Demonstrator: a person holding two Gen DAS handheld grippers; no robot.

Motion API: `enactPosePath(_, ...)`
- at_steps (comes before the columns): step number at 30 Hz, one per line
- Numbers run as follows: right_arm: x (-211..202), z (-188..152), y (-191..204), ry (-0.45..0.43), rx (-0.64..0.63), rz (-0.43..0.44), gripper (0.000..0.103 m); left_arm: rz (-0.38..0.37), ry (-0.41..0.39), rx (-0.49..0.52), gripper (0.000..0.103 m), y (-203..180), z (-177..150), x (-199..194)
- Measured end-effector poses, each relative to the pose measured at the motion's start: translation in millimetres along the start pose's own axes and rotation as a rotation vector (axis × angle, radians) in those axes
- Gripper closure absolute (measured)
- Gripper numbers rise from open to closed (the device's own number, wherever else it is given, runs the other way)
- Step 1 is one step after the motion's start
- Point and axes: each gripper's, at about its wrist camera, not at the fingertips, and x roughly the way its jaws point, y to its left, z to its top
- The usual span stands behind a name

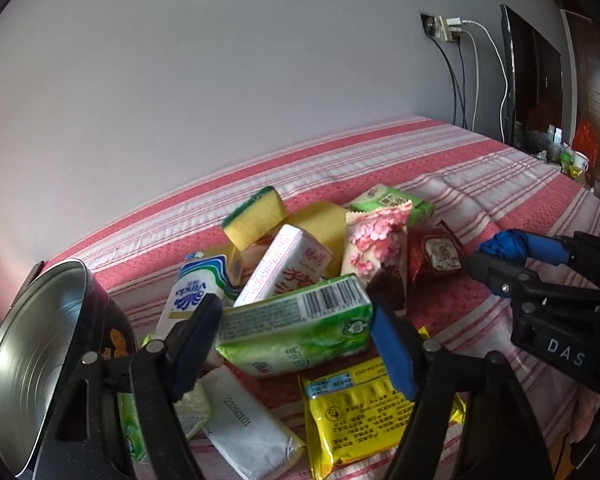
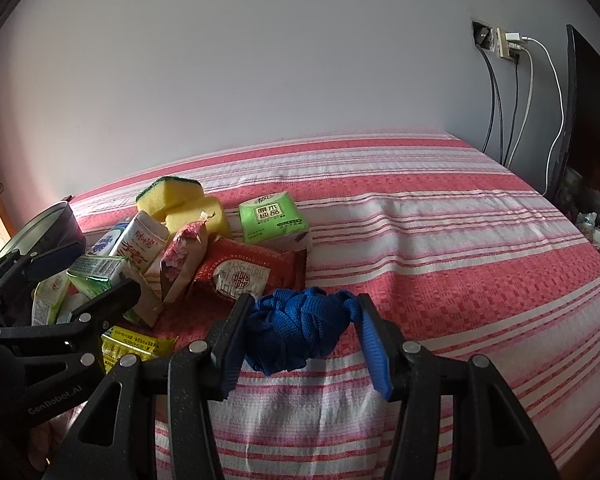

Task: Organize objects
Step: 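Grasp the small green tissue pack with the left gripper and lift it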

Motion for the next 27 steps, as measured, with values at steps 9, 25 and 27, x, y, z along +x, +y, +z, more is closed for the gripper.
enactPosePath(9, -7.3, -1.1, 0.3, -0.058, 0.002, 0.003, 0.049, 0.055, -0.11, 0.024, 0.028, -5.0, -3.3, -18.5)
enactPosePath(25, -13.4, -3.6, 3.6, -0.103, -0.018, -0.004, 0.049, 0.081, -0.178, -0.06, 0.028, 7.6, -4.0, -29.8)
enactPosePath(27, -14.4, -4.0, 4.0, -0.109, -0.021, -0.004, 0.049, 0.084, -0.186, -0.072, 0.028, 9.5, -4.6, -31.2)
